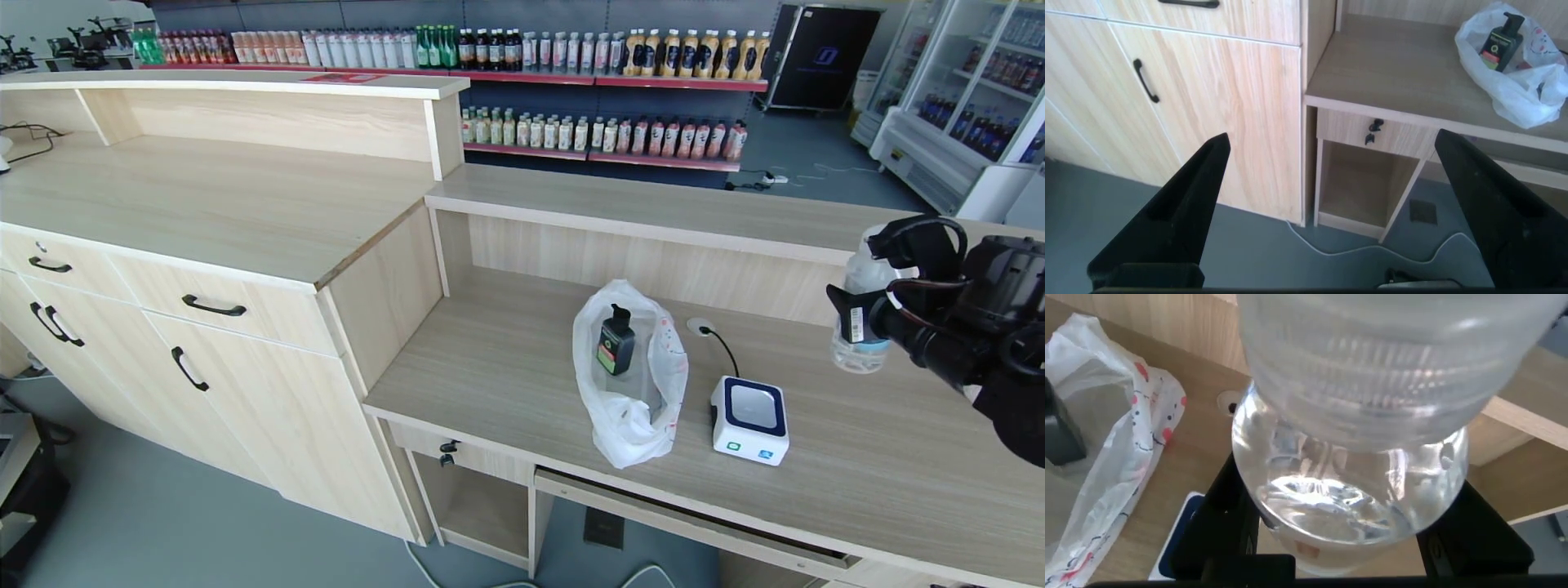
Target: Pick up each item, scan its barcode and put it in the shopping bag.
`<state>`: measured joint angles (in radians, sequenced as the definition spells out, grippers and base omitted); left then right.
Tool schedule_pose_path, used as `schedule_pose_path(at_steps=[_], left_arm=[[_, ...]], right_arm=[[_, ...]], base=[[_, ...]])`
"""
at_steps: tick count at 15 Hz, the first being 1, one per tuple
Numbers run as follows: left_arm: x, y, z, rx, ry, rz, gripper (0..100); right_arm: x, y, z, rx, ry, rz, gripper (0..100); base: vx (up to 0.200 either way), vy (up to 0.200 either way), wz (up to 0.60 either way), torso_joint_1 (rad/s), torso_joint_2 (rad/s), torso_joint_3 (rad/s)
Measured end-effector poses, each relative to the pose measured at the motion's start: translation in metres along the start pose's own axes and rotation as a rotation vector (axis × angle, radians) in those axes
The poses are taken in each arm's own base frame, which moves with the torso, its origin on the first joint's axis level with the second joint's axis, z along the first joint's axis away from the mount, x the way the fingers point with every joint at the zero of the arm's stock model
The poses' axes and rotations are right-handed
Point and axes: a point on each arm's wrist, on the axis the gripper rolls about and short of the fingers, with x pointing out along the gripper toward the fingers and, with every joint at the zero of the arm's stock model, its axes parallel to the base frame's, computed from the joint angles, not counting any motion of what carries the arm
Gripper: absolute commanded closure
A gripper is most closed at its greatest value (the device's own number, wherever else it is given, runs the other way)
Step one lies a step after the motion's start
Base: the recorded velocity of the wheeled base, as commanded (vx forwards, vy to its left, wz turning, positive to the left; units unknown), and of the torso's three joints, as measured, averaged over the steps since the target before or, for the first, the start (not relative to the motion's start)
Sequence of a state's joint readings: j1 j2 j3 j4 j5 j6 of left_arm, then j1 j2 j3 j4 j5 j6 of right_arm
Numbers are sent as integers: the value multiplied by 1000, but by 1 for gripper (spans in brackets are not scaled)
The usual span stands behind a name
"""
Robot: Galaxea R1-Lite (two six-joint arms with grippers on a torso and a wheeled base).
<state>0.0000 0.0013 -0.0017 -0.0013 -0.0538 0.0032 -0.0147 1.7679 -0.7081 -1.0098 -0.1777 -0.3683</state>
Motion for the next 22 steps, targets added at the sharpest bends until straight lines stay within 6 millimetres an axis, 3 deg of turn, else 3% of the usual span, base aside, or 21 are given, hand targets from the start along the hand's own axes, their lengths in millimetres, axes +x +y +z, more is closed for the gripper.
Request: schedule_pose_path(at_steps=[5, 10, 12, 18, 22], left_arm=[[0, 0, 0, 0, 0, 0, 0], [0, 0, 0, 0, 0, 1, 0], [0, 0, 0, 0, 0, -1, 0], [0, 0, 0, 0, 0, 0, 0], [0, 0, 0, 0, 0, 0, 0]], right_arm=[[-5, 7, 5, 10, -87, 33, 100], [-3, 37, 3, 36, -117, 197, 100], [5, 50, -5, 65, -113, 249, 100], [42, 95, -57, 159, -53, 393, 100], [59, 118, -75, 186, -70, 480, 100]], base=[[0, 0, 480, 0, 1, 1], [0, 0, 240, 5, 6, 0], [0, 0, 0, 0, 0, 0], [0, 0, 0, 0, 0, 0], [0, 0, 0, 0, 0, 0]])
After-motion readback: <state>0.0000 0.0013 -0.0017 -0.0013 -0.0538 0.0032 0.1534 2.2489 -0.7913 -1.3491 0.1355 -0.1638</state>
